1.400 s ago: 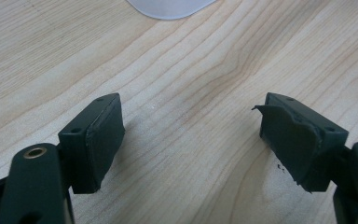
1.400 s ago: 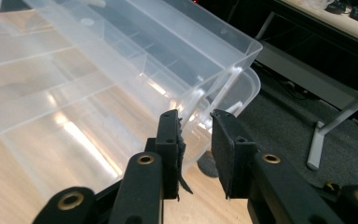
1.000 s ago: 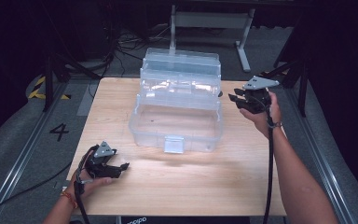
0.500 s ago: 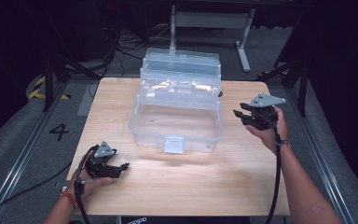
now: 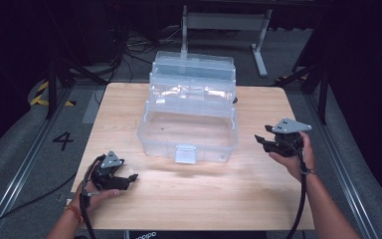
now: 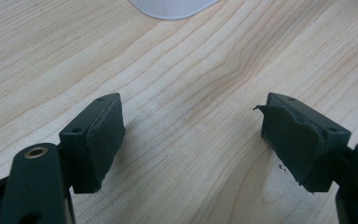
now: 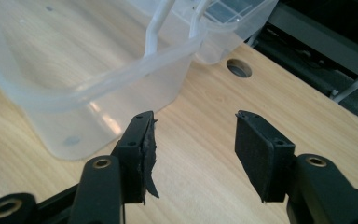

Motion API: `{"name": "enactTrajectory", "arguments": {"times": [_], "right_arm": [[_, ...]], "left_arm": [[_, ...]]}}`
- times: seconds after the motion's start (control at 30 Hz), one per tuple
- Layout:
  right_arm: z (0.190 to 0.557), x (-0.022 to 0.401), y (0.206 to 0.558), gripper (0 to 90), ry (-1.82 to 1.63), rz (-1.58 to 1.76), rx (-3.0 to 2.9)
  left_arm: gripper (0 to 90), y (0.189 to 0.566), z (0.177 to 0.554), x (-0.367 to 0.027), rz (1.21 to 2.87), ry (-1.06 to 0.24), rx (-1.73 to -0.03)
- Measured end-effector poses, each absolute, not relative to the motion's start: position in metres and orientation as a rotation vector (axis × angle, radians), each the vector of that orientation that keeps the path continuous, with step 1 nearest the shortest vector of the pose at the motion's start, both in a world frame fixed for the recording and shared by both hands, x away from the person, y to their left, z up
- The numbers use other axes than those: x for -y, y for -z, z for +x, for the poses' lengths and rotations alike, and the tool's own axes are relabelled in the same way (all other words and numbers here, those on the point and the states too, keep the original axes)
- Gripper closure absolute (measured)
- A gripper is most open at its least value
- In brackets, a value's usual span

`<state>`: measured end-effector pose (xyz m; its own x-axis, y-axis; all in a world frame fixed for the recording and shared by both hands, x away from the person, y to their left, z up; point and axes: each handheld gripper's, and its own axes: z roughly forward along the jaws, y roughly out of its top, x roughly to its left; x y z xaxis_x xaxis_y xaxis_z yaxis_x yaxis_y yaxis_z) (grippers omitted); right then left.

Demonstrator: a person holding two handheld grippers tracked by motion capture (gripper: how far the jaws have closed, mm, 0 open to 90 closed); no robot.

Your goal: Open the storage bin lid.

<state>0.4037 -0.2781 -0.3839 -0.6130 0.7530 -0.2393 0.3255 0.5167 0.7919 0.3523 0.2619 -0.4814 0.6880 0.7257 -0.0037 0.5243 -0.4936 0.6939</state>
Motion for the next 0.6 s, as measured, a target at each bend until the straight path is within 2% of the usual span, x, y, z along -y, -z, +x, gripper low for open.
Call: {"name": "enactTrajectory", "arguments": {"times": [0.6], "right_arm": [[0.371,0.302,0.414,39.4,-0.9,0.901,-2.243]], "left_arm": [[21.8,0.481,0.352,-0.262,2.21,-0.383,-0.96]]}}
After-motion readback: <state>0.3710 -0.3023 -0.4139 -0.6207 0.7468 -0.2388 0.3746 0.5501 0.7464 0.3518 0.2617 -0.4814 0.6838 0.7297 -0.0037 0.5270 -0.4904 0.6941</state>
